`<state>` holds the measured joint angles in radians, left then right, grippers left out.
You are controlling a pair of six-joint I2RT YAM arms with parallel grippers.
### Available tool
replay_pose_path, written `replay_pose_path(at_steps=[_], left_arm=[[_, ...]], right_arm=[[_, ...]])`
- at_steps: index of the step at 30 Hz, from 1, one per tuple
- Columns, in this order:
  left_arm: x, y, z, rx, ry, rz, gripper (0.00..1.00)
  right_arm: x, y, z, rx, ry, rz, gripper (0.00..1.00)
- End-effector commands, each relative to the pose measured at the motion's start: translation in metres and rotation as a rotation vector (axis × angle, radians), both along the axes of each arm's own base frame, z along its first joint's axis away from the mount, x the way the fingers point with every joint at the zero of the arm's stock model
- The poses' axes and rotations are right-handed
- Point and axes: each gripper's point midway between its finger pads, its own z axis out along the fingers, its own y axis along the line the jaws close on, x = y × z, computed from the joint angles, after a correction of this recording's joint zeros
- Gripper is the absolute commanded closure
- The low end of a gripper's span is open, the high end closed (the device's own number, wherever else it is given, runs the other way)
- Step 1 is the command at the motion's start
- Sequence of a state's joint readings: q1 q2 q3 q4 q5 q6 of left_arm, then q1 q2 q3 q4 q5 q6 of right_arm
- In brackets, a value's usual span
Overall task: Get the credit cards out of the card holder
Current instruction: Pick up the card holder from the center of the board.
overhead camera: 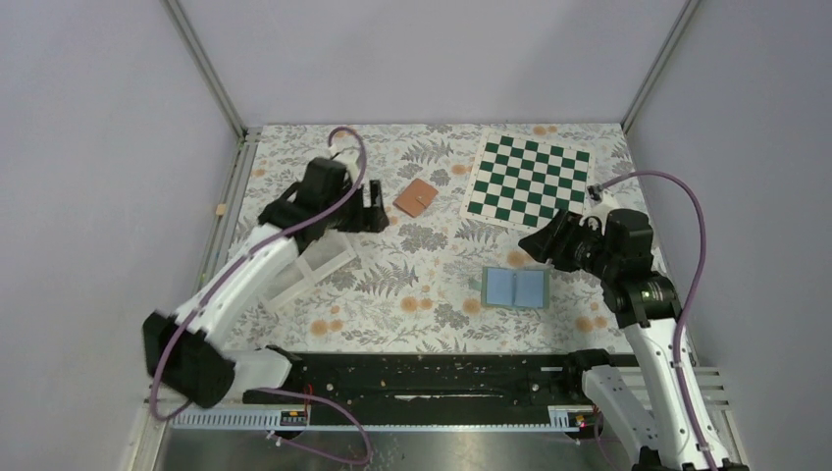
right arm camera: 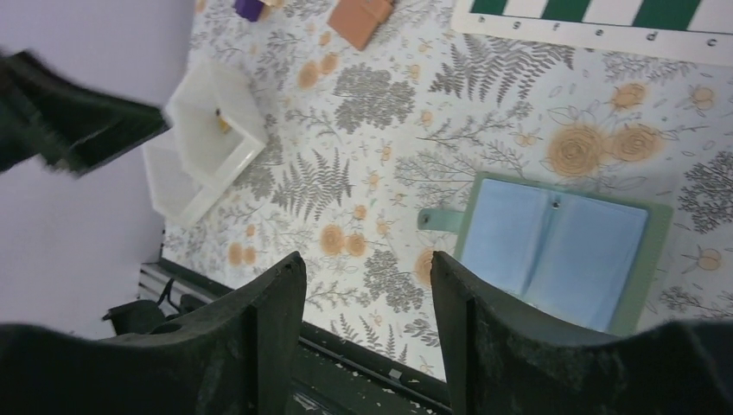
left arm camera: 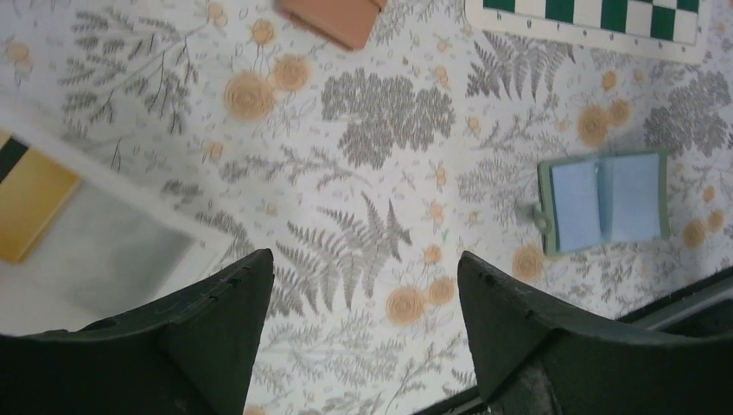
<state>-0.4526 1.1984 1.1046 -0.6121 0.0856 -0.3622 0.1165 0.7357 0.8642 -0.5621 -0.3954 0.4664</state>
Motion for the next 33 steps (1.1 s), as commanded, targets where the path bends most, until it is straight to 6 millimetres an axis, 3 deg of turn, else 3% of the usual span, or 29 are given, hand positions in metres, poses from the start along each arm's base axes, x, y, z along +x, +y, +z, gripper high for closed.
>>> replay_pose_path(at_steps=[1, 6, 8, 12, 16, 21, 25, 29, 33], left_arm=[[0.059, -0.015, 0.002, 0.083, -0.009, 0.054, 0.21], [0.133, -0.056, -0.032, 0.094, 0.067, 0.069, 0.21], [0.157, -0.071, -0.043, 0.082, 0.093, 0.076, 0.21], [0.186, -0.093, -0.07, 0.064, 0.152, 0.071, 0.26], [0.203, -0.096, -0.11, 0.049, 0.234, 0.148, 0.29], [0.213, -0.092, -0.144, -0.021, 0.321, 0.248, 0.31], [0.212, -0.106, -0.154, -0.095, 0.358, 0.217, 0.37], [0.201, -0.115, -0.169, -0.115, 0.424, 0.188, 0.4], [0.175, -0.123, -0.182, -0.078, 0.49, 0.143, 0.45]], right_arm=[[-0.02, 0.019, 0.055, 0.123, -0.17, 0.102, 0.36], [-0.043, 0.018, 0.079, 0.108, -0.315, 0.132, 0.3], [-0.049, 0.02, 0.079, 0.101, -0.306, 0.142, 0.3], [-0.057, 0.027, 0.079, 0.159, -0.316, 0.167, 0.3], [-0.063, 0.032, 0.073, 0.187, -0.311, 0.189, 0.3], [-0.066, 0.034, 0.08, 0.192, -0.335, 0.204, 0.3], [-0.065, 0.033, 0.081, 0.179, -0.346, 0.203, 0.3], [-0.062, 0.033, 0.073, 0.178, -0.323, 0.196, 0.3], [-0.061, 0.034, 0.066, 0.187, -0.309, 0.19, 0.3]])
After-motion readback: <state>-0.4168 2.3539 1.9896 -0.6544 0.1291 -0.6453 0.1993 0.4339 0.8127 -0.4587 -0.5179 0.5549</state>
